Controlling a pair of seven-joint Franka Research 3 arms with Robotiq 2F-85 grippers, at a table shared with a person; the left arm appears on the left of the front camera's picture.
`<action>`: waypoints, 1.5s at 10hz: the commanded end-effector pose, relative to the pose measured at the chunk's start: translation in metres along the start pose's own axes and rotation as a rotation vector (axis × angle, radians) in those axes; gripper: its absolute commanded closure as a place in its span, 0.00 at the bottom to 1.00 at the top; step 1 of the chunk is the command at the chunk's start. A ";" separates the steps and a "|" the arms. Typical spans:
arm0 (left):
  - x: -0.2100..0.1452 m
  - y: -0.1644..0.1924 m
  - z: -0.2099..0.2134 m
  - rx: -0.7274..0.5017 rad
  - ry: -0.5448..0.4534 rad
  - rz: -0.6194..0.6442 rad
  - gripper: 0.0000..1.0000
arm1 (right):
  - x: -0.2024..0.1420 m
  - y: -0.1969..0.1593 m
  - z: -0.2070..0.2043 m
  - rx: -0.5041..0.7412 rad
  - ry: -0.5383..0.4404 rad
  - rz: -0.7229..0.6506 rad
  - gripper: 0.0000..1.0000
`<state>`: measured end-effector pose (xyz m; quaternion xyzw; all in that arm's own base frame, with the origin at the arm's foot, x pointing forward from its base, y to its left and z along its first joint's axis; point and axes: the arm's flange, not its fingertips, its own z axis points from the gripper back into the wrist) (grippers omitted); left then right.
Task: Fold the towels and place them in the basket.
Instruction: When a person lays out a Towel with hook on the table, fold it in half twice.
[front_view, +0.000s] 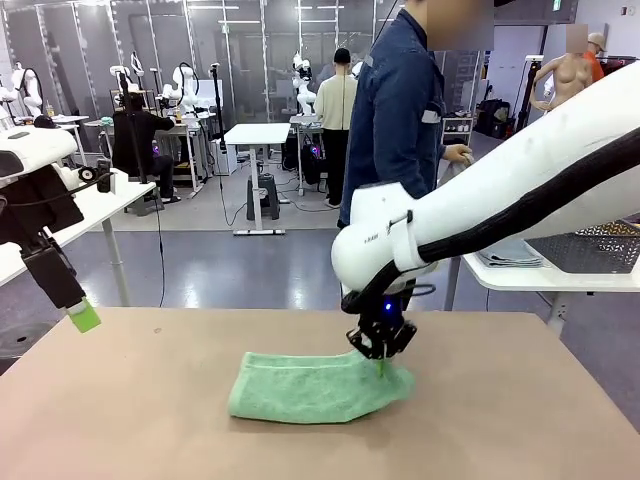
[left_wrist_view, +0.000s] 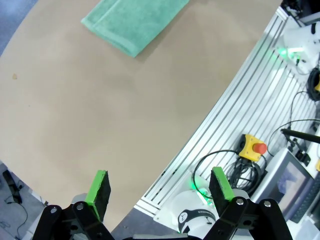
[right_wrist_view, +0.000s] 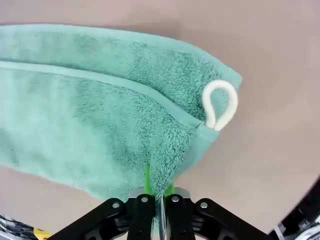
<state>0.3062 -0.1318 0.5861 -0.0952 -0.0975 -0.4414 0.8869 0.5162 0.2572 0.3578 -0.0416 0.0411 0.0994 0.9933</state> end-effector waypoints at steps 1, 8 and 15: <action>0.001 0.001 0.000 0.009 -0.009 -0.003 0.00 | -0.023 0.009 0.049 -0.094 -0.062 -0.039 1.00; 0.001 0.001 0.000 0.009 -0.009 -0.003 0.00 | 0.031 0.149 0.063 -0.115 0.044 0.048 1.00; 0.001 0.001 0.000 0.009 -0.009 -0.003 0.00 | 0.051 0.165 0.031 -0.079 0.123 0.056 0.19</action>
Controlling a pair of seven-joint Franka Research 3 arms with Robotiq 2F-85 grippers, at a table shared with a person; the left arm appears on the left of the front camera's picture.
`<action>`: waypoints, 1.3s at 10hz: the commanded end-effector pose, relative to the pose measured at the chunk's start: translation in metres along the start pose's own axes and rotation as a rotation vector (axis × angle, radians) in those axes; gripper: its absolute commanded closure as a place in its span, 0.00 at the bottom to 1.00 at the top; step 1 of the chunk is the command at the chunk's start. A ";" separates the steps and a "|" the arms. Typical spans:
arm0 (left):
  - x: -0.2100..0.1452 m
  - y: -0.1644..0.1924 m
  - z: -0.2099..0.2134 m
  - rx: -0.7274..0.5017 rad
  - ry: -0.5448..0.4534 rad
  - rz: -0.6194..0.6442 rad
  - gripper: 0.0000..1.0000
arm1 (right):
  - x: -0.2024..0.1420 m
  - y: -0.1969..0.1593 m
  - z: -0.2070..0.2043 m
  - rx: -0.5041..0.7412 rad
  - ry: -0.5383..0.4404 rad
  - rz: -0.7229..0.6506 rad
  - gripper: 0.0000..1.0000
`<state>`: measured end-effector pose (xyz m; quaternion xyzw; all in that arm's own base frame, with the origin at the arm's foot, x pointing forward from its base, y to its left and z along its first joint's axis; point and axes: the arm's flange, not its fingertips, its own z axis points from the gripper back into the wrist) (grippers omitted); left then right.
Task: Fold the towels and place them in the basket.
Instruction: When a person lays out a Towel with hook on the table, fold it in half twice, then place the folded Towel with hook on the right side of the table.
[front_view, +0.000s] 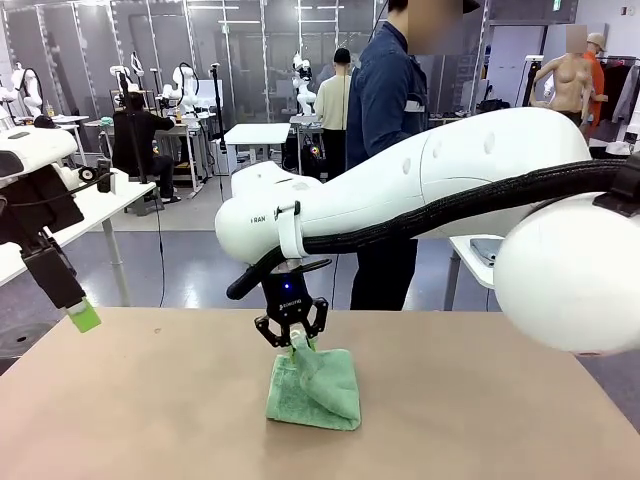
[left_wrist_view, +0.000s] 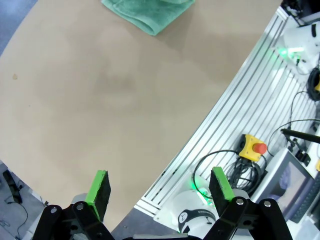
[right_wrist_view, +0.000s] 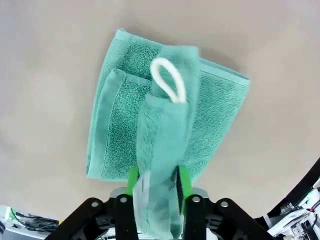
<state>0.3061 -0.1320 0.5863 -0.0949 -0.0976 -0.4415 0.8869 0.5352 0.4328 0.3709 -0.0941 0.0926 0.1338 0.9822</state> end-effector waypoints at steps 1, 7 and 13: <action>0.001 0.002 0.000 0.008 -0.009 -0.002 0.00 | -0.002 -0.004 0.001 0.051 0.005 -0.006 0.44; 0.001 0.002 0.000 0.008 -0.009 -0.002 0.00 | 0.003 -0.004 0.004 0.073 -0.017 -0.019 0.00; 0.001 0.002 0.000 0.008 -0.009 -0.002 0.00 | 0.003 -0.004 0.004 0.073 -0.017 -0.019 0.00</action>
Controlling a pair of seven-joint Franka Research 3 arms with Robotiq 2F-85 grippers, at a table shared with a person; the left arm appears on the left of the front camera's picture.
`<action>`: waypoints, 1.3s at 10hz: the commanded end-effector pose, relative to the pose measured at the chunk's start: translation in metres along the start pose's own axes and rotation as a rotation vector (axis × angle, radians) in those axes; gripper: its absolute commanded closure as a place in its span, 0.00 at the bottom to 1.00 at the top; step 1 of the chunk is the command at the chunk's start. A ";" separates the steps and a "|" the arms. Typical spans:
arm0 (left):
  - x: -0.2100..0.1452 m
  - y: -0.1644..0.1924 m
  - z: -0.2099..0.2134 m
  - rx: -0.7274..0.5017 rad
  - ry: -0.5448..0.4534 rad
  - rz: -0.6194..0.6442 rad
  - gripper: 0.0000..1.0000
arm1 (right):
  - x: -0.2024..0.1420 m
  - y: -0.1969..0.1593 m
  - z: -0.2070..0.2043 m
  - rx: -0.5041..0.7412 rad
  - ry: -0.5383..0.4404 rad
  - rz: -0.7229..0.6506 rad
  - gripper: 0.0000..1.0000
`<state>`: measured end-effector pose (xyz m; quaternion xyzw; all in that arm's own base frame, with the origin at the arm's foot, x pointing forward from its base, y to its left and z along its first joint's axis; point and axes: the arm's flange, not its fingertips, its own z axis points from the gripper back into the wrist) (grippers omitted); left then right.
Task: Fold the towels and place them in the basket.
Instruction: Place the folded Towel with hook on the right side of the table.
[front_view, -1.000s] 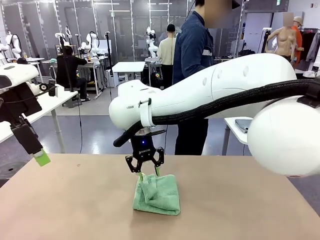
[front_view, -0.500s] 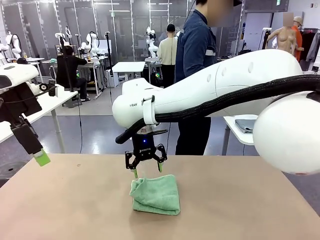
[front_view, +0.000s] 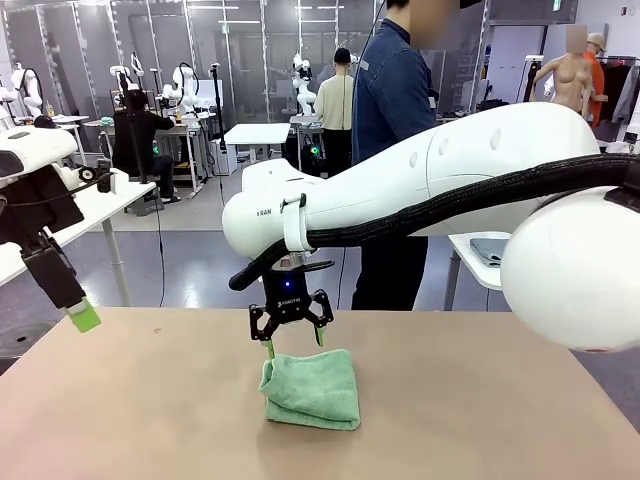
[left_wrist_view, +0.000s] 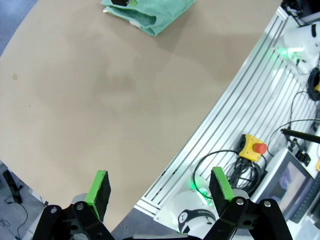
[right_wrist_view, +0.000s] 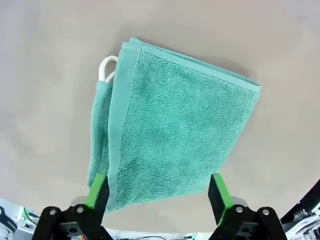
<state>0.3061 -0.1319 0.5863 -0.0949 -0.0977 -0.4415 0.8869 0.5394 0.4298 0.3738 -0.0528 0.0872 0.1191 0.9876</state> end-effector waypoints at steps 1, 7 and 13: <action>0.001 0.002 0.000 0.008 -0.009 -0.002 0.00 | 0.001 0.000 0.001 -0.011 0.003 0.005 0.00; 0.001 0.002 0.000 0.008 -0.009 -0.002 0.00 | -0.105 -0.066 0.040 0.219 -0.151 0.003 0.00; 0.001 0.002 0.000 0.008 -0.009 -0.002 0.00 | -0.123 -0.193 -0.059 0.583 -0.294 -0.136 0.00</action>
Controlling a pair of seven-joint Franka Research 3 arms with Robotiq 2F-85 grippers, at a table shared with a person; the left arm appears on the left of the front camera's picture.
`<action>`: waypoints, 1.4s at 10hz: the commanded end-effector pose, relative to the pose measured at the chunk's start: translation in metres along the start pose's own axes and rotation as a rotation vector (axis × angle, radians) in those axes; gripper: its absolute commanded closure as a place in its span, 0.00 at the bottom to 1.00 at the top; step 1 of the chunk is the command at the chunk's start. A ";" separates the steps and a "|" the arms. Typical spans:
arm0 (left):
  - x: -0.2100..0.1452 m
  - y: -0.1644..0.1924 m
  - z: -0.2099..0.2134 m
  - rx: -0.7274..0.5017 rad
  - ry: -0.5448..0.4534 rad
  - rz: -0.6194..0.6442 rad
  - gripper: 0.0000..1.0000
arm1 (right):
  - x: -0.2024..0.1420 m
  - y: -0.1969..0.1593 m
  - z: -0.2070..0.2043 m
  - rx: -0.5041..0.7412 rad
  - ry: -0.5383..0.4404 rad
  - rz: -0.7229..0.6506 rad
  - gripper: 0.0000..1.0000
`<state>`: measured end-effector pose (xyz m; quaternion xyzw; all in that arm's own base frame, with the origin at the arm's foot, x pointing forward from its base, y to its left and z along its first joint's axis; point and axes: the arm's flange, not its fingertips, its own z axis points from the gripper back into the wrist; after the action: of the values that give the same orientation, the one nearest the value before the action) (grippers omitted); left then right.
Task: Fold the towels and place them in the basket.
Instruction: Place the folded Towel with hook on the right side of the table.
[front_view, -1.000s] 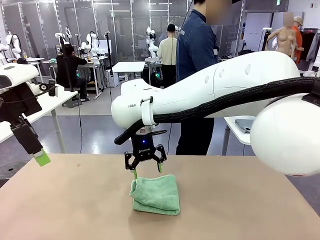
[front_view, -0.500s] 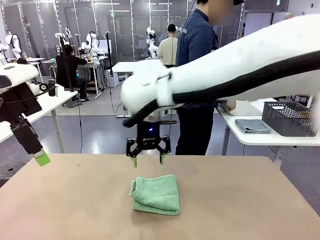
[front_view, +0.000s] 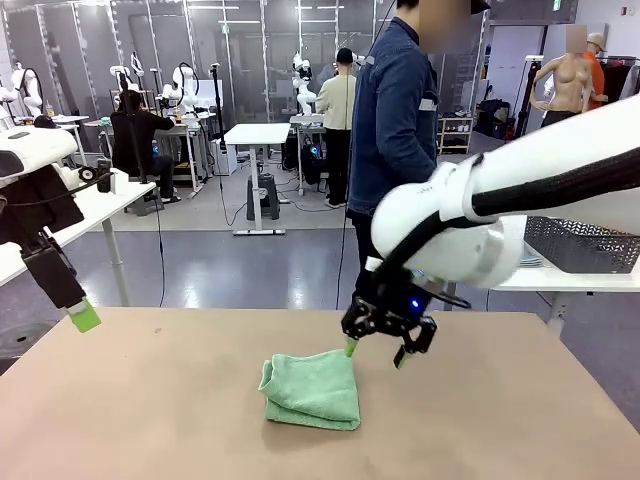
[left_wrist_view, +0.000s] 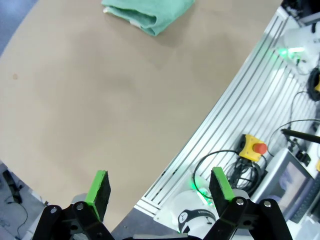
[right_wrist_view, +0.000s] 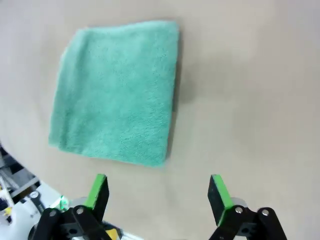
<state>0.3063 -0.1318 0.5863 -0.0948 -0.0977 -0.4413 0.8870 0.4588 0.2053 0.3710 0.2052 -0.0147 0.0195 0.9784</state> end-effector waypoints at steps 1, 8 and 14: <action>0.001 0.001 0.000 0.008 -0.009 -0.003 0.00 | 0.003 -0.017 -0.033 0.141 -0.038 0.031 0.00; 0.001 0.001 0.000 0.008 -0.009 -0.003 0.00 | 0.028 -0.026 -0.092 0.321 -0.078 -0.025 0.00; 0.001 0.001 0.000 0.008 -0.009 -0.003 0.00 | 0.034 -0.022 -0.109 0.371 -0.050 -0.041 0.60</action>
<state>0.3063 -0.1318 0.5863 -0.0947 -0.0977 -0.4413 0.8870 0.4961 0.2294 0.2719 0.3626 -0.0233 -0.0115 0.9316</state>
